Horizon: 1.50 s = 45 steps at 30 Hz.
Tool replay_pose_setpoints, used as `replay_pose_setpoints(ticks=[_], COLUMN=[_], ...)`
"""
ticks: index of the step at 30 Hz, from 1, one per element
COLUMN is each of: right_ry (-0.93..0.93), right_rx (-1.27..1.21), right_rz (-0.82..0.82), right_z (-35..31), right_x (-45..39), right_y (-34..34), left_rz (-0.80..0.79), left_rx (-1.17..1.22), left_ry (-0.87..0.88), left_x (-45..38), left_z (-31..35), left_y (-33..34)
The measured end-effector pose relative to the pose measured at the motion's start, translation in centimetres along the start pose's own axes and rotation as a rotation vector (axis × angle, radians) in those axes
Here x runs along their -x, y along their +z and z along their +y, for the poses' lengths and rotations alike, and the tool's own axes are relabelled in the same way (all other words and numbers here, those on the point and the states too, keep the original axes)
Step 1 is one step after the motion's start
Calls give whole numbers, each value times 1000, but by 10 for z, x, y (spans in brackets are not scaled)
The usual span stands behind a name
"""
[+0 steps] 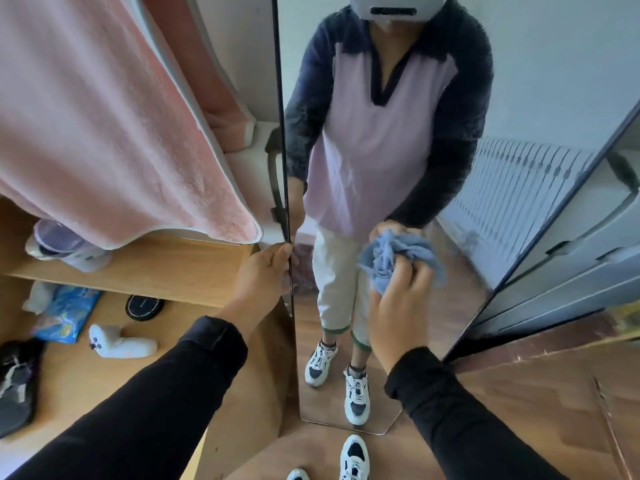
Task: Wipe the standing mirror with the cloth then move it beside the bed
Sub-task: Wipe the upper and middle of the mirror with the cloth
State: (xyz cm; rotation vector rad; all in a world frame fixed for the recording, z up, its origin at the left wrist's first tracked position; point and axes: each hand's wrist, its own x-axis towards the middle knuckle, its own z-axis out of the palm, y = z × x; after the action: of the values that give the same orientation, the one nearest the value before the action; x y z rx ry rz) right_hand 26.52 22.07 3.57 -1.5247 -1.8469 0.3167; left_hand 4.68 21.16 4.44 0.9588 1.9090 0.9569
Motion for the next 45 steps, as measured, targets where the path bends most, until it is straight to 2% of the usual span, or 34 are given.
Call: replay_pose_setpoints(ticks=[4,7,8,11,16,18,22,25,27,29,32,34,38,42,45], right_ry=[-164,-194,-203,-165,144,133,-137,-100,-82,53,389,495,368,96,26], right_rx=[29,55,71,86,-59,-61,-21,-45,28,47,-43,-69,-84,-86,-102], right_rz=[-199,-419,-449,-313,-46,2,-161,-263,-217,-133,61,94,43,-244,-292], right_z=[-49,-71,-71,-56,-44,-55,-80,-71,-51,-22,23,34,-4,-61,-61], right_x=[5,4,4,5,2,4,19,19,19,20,25,27,23,33,34], right_y=[54,81,83,69,43,49,85,91,78,60,32,26,49,88,93], left_rz=[-16,-20,-20,-40,-40,-61,-64,-43,-60,-64,-54,-36,-18,-8,-4], left_rx=[78,70,46,-14,-75,-55,-91,-178,-150,-96,-80,-90,-94,-133,-144], left_ry=[-39,0,20,79,114,106,142,200,190,136,144,161,152,175,193], left_x=[-4,-8,-9,-14,-13,-13,-14,-13,-11,-9,-7,-7,-8,-7,-7], left_z=[-1,-4,-6,-10,-12,-15,-13,-9,-9,-9,-9,-12,-16,-14,-15], left_y=[2,-2,-3,-5,-3,-3,-7,-10,-9,-7,-6,-5,-2,-3,-4])
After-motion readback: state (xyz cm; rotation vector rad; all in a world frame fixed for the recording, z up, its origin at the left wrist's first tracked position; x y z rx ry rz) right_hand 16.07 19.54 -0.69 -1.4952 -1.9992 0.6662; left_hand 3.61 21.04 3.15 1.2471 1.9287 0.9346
